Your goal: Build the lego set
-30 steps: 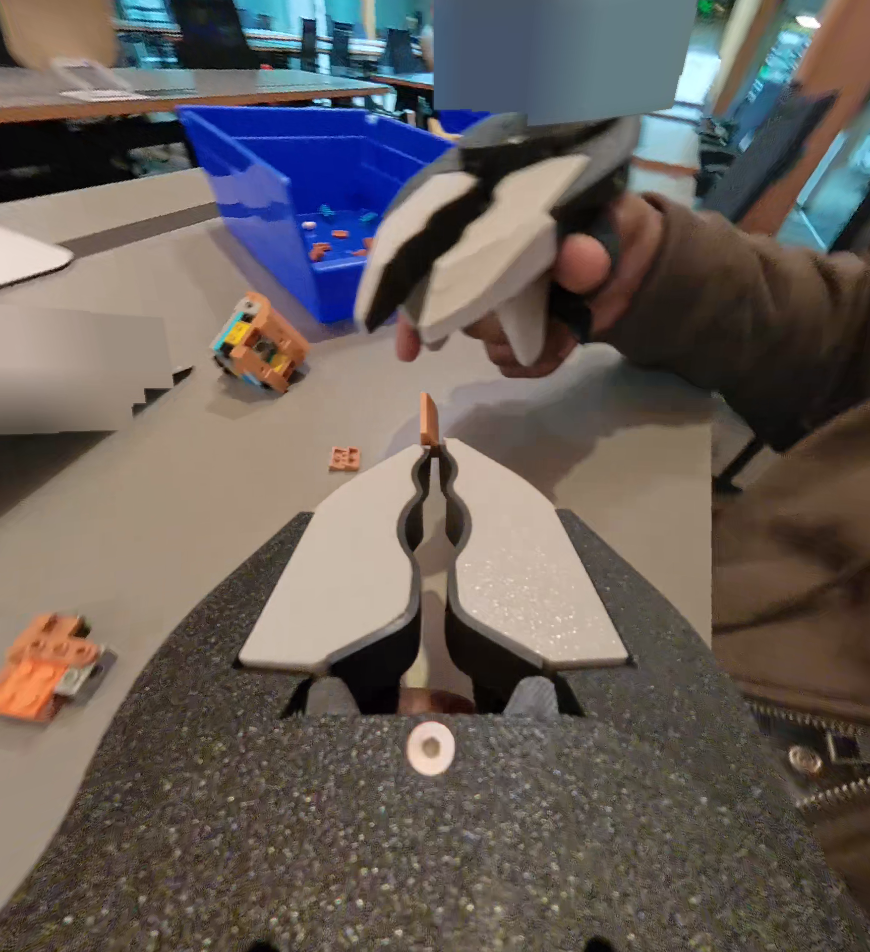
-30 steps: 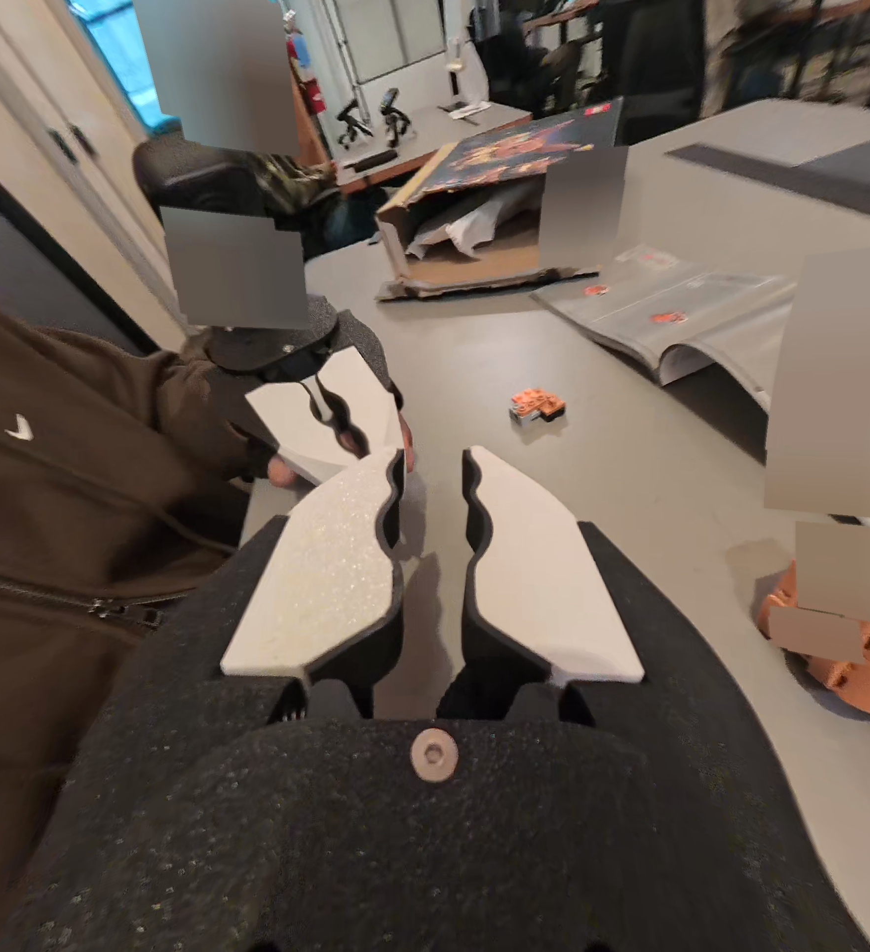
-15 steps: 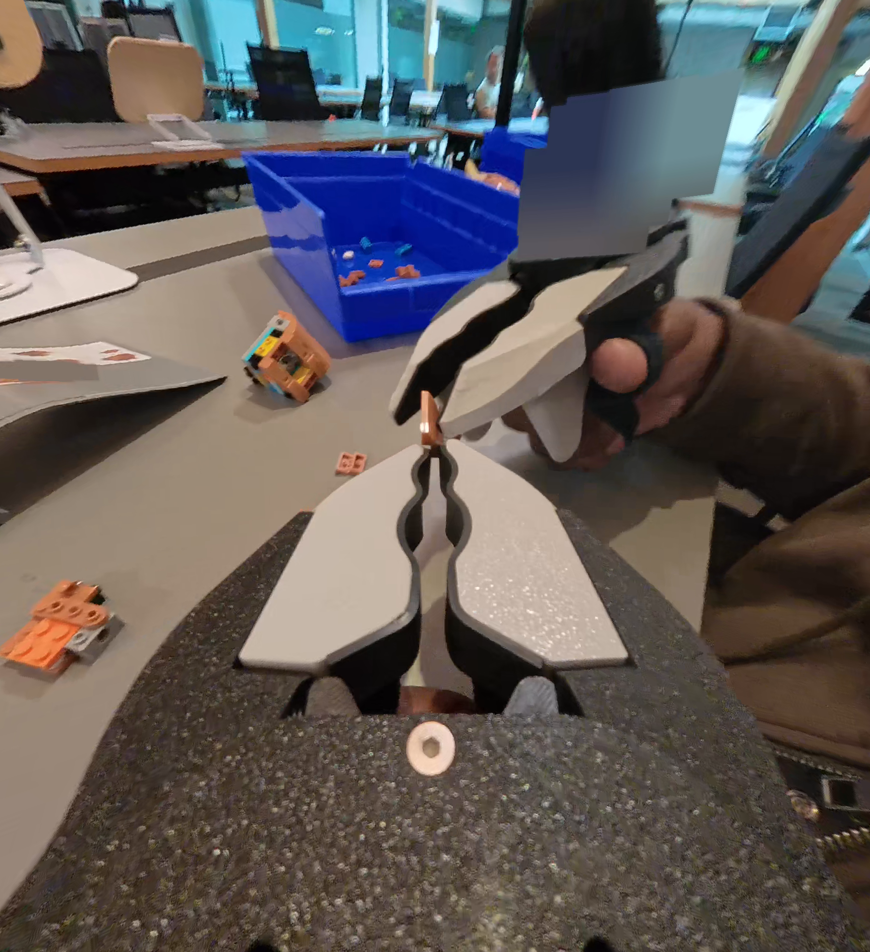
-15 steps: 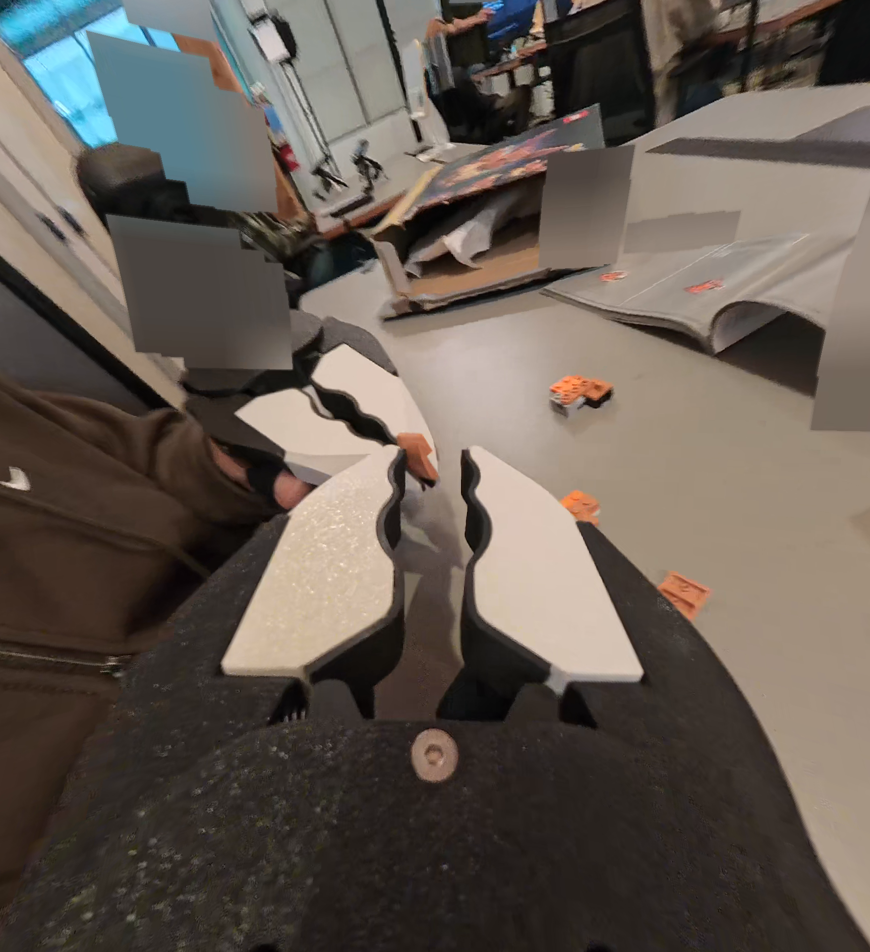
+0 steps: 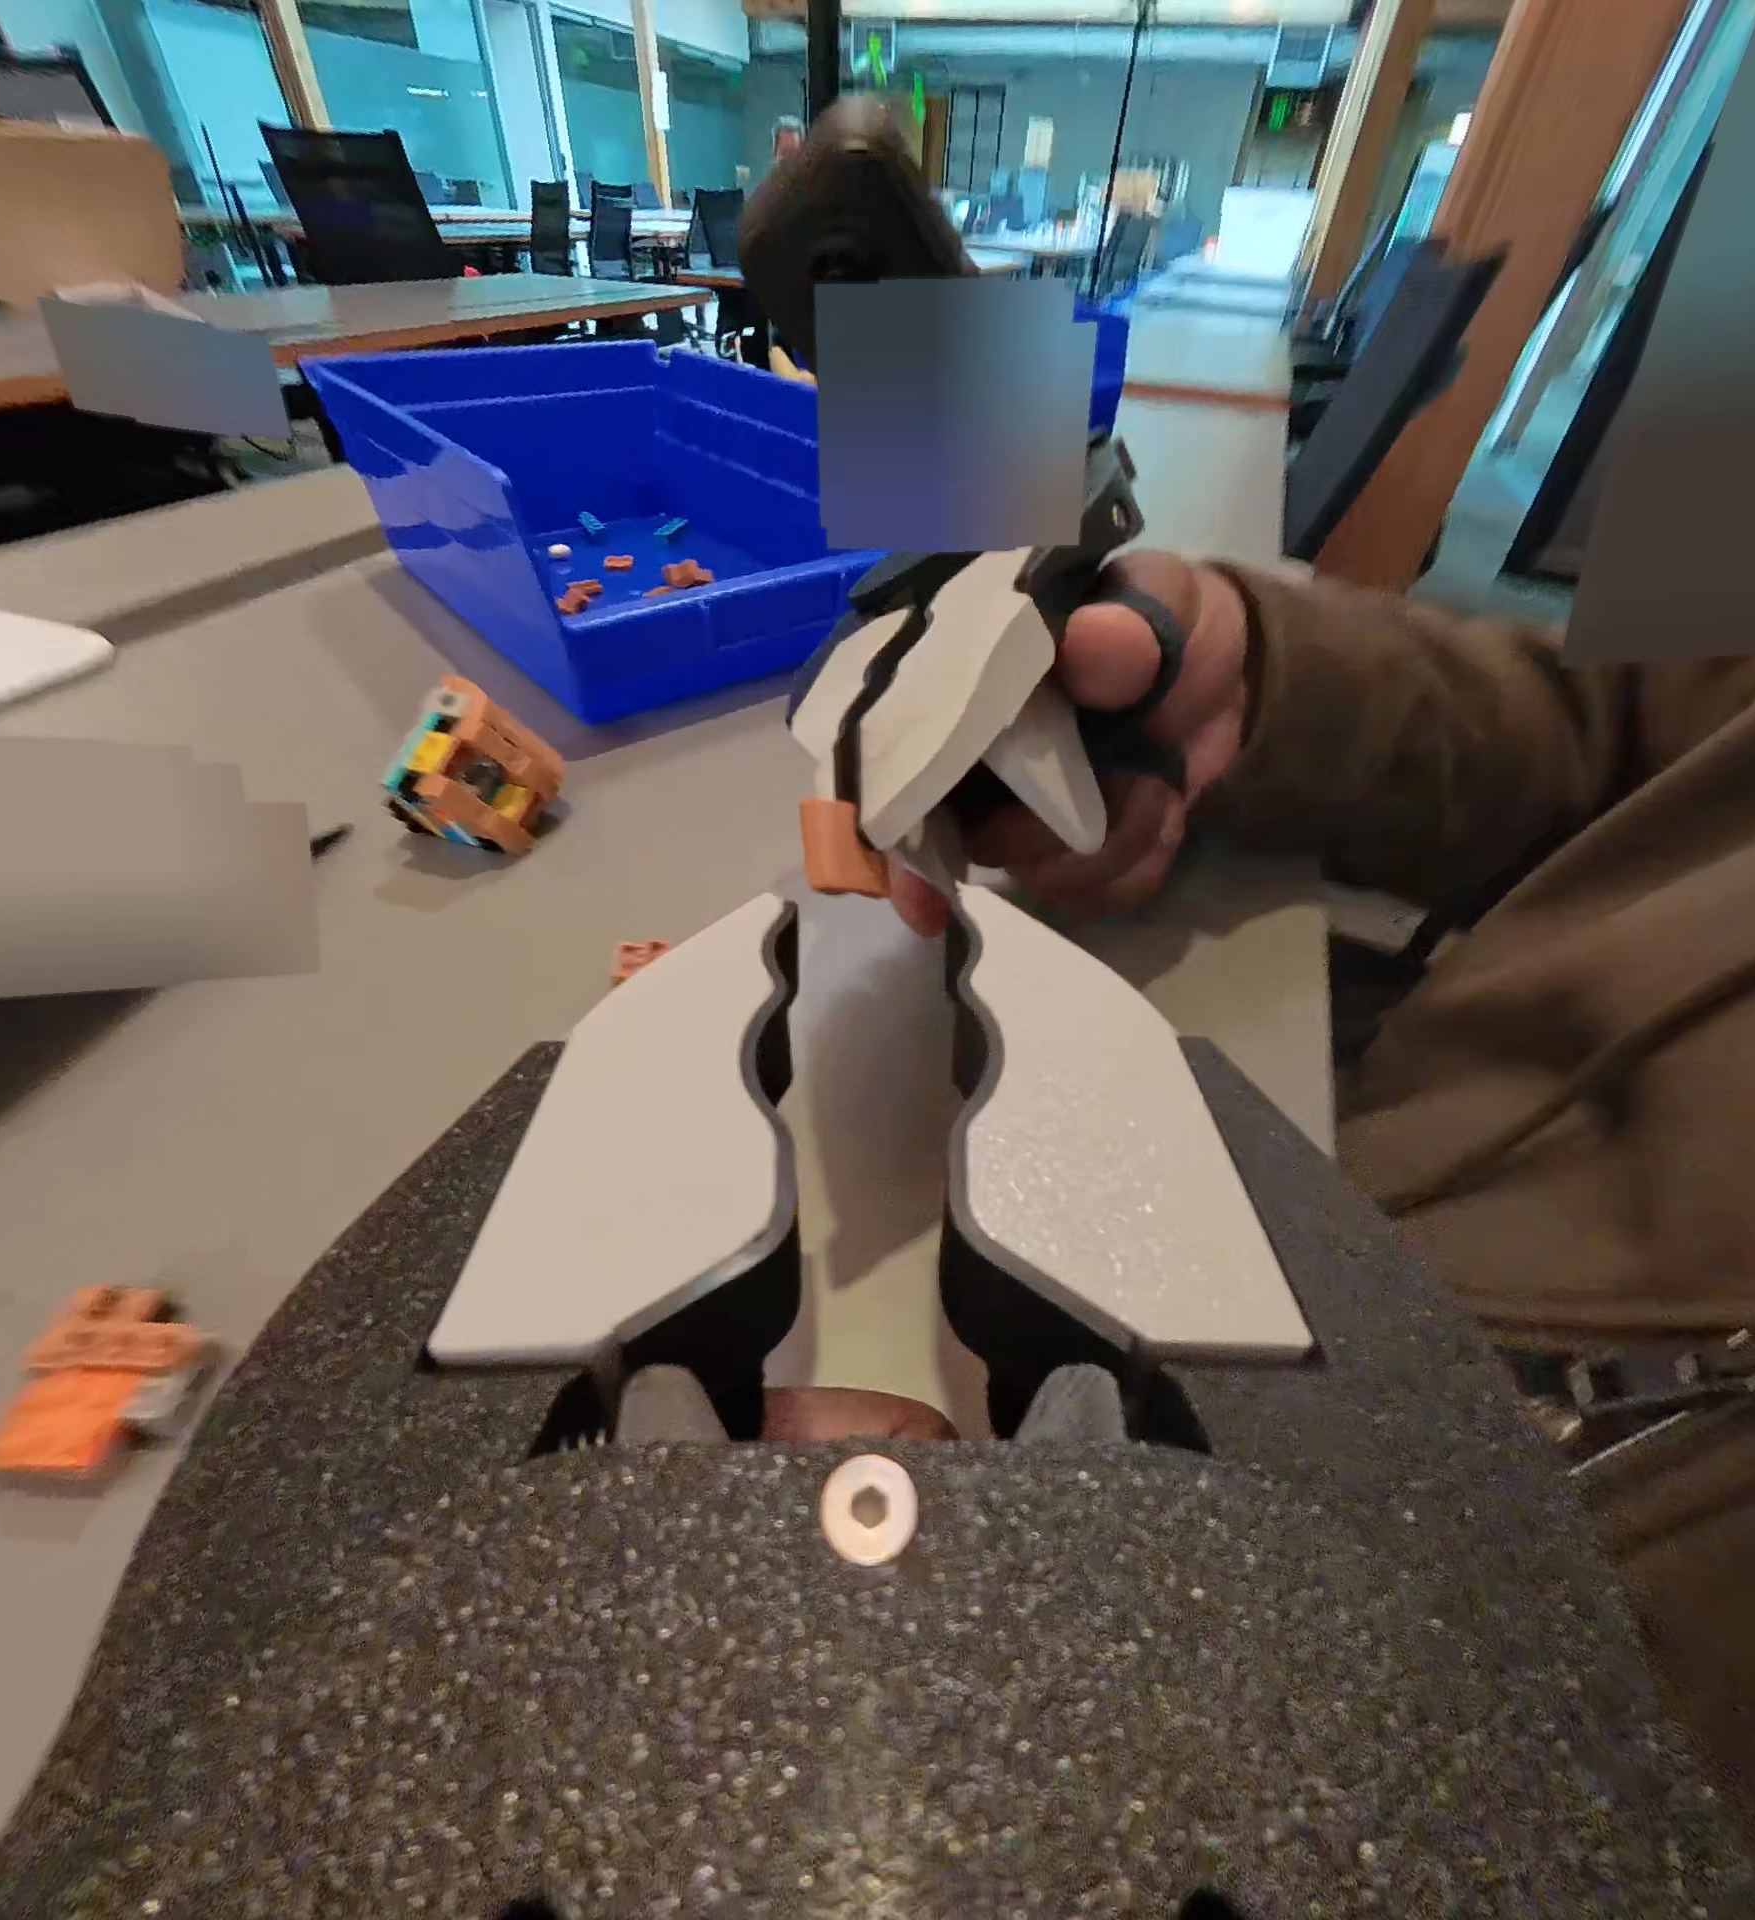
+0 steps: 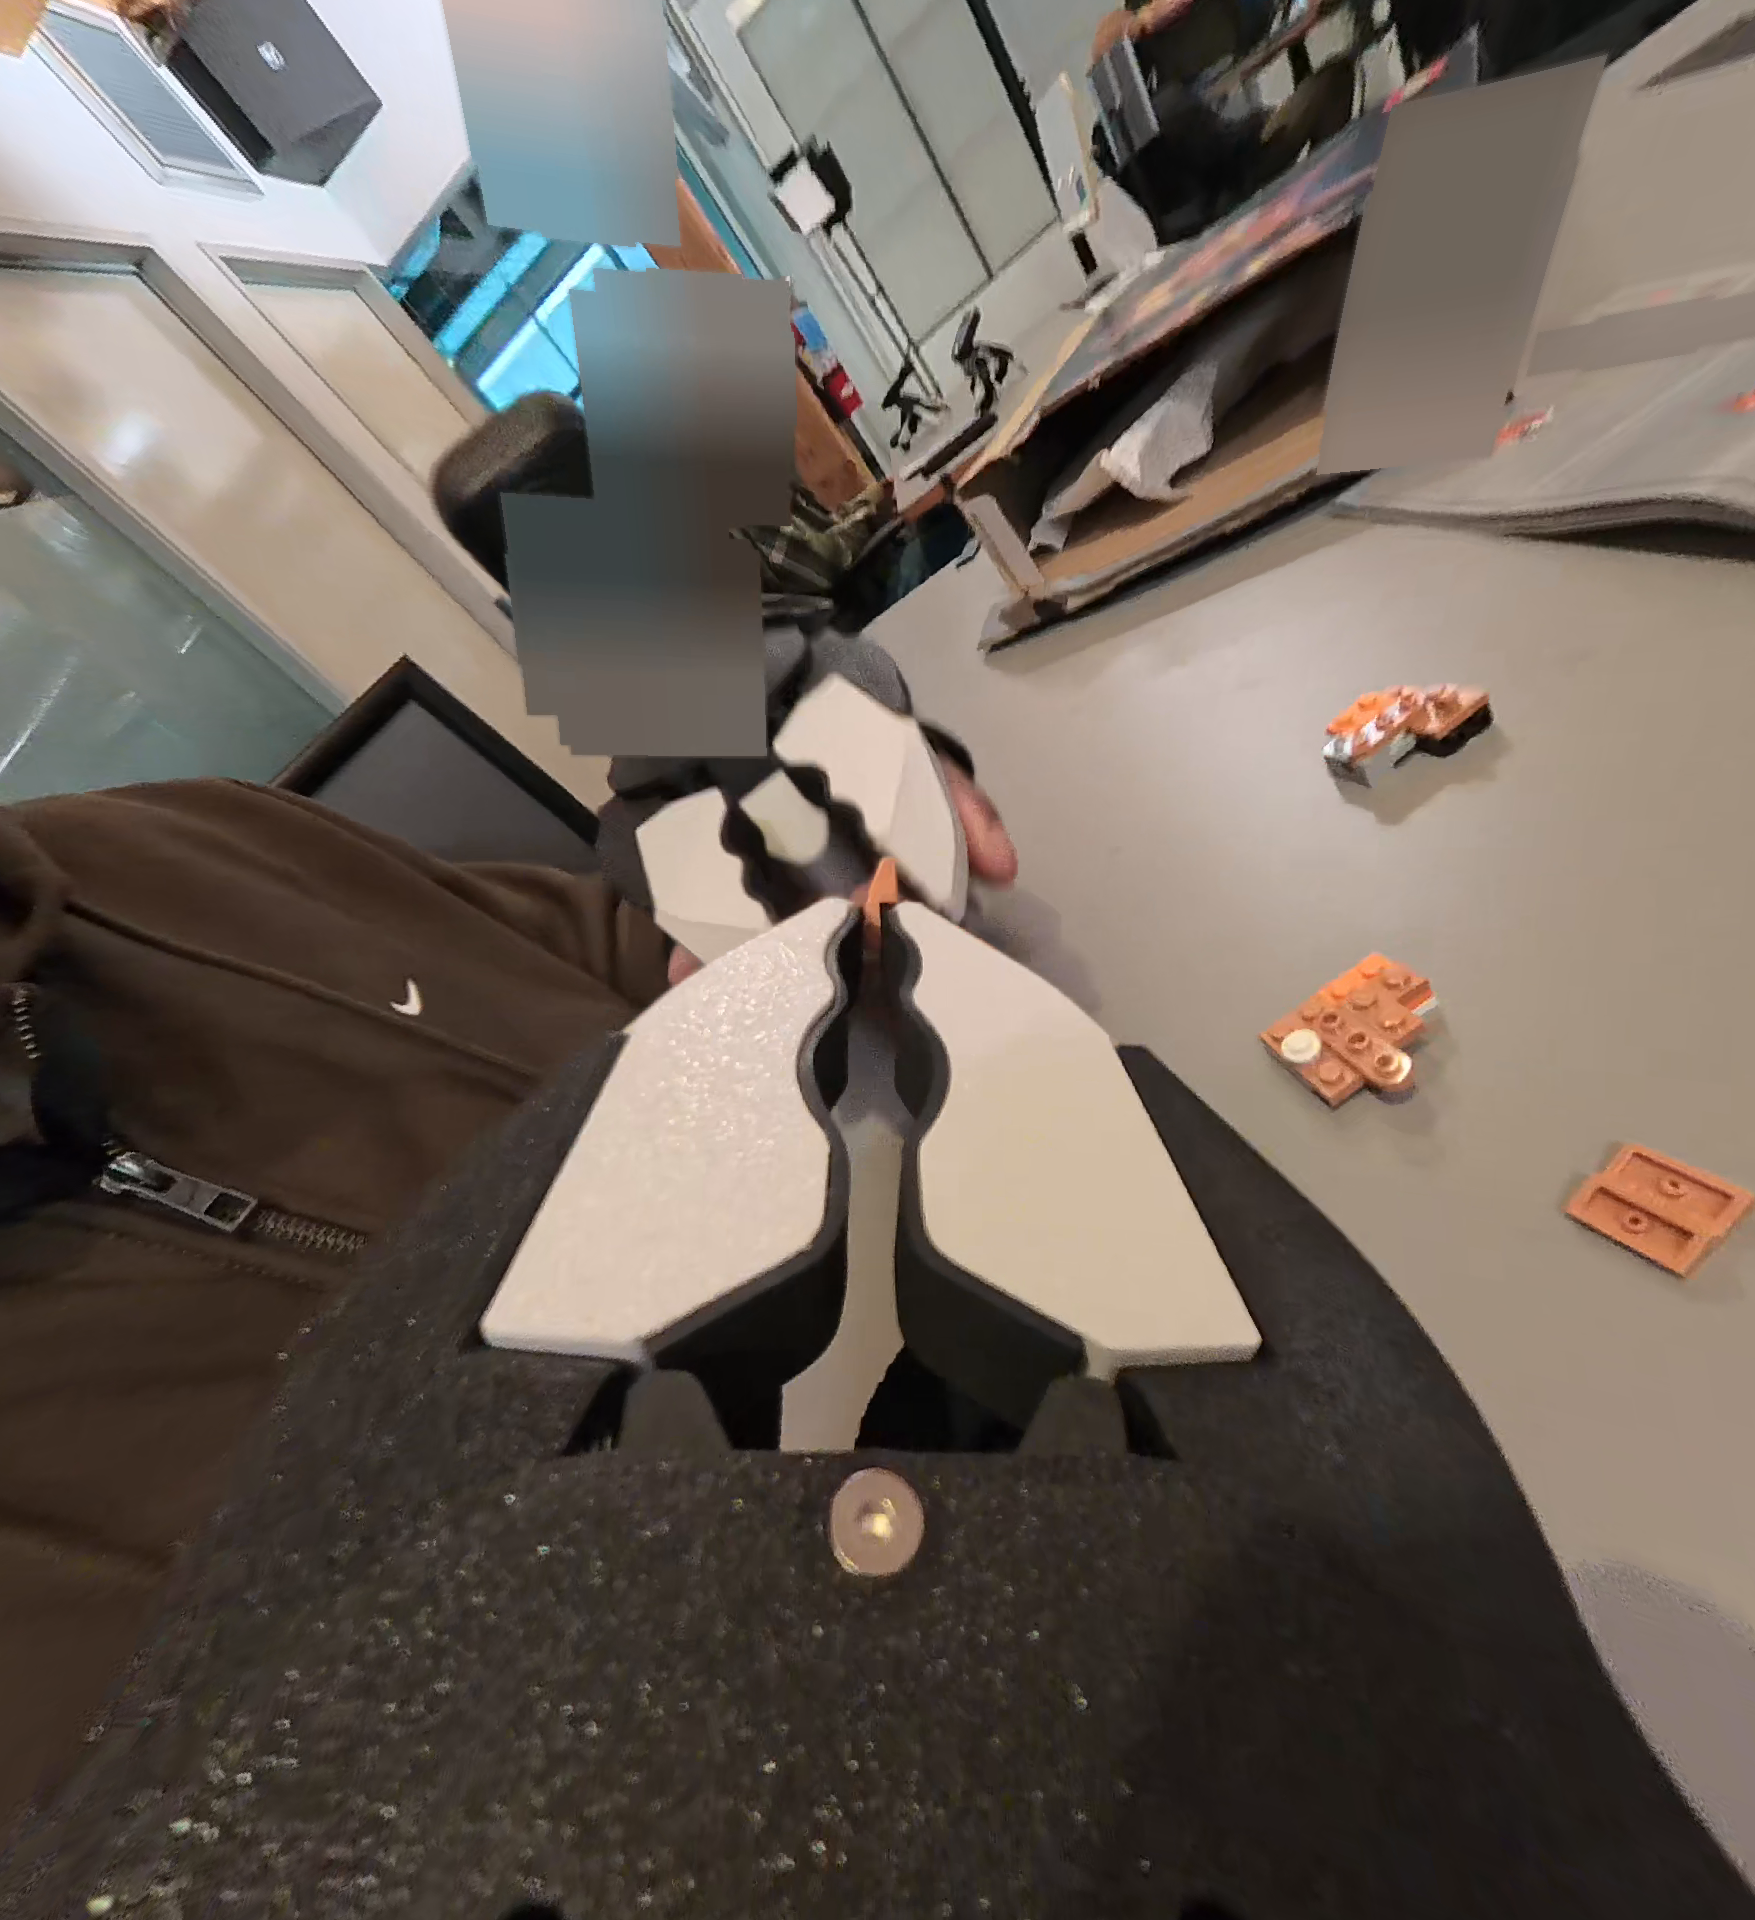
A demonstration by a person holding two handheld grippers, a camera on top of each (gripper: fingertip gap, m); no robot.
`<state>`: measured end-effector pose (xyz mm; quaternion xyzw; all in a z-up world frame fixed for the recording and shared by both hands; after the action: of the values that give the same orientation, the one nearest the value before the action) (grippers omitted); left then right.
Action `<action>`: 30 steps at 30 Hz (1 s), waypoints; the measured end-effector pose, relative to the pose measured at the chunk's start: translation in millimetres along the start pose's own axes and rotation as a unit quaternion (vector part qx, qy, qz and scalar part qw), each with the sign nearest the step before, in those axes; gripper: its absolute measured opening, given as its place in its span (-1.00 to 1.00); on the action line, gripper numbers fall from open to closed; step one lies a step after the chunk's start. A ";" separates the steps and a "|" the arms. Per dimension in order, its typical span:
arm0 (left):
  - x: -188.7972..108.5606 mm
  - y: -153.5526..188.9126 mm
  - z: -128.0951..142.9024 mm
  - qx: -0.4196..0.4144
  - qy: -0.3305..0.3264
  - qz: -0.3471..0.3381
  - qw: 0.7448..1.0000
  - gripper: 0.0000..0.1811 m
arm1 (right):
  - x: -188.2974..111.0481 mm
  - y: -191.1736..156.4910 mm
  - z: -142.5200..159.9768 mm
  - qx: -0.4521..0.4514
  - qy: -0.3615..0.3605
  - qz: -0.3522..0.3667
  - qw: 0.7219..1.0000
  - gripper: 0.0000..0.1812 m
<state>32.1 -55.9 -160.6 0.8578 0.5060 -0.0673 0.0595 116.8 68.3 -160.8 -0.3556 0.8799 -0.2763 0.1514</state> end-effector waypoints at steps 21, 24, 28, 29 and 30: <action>-8.7 9.1 7.1 0.425 -0.072 0.173 0.886 -0.82 | 20.1 -1.2 24.6 0.005 -0.168 -0.060 0.984 -0.97; -9.6 8.5 8.3 0.422 -0.065 0.170 0.888 -0.79 | 19.6 -0.6 24.0 0.008 -0.165 -0.064 0.984 -0.97; -11.0 9.1 10.1 0.432 -0.064 0.174 0.883 -0.74 | 19.8 -0.9 24.4 0.010 -0.168 -0.071 0.983 -0.97; -10.7 8.8 10.4 0.436 -0.065 0.172 0.881 -0.75 | 19.9 -1.2 24.4 0.010 -0.168 -0.073 0.983 -0.97; -10.1 8.2 10.9 0.441 -0.068 0.168 0.879 -0.77 | 19.8 -1.2 24.5 0.011 -0.169 -0.074 0.983 -0.97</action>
<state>33.8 -70.4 -169.3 0.8607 0.2675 -0.3304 -0.2801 114.9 44.2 -181.2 -0.4595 0.8100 -0.2320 0.2809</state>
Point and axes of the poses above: each gripper's, where its closed fingertips meet, x out along the fingers, z out of its underside, y = z × x across the jaws, the point moved 8 cm from there along -x, back along the fingers
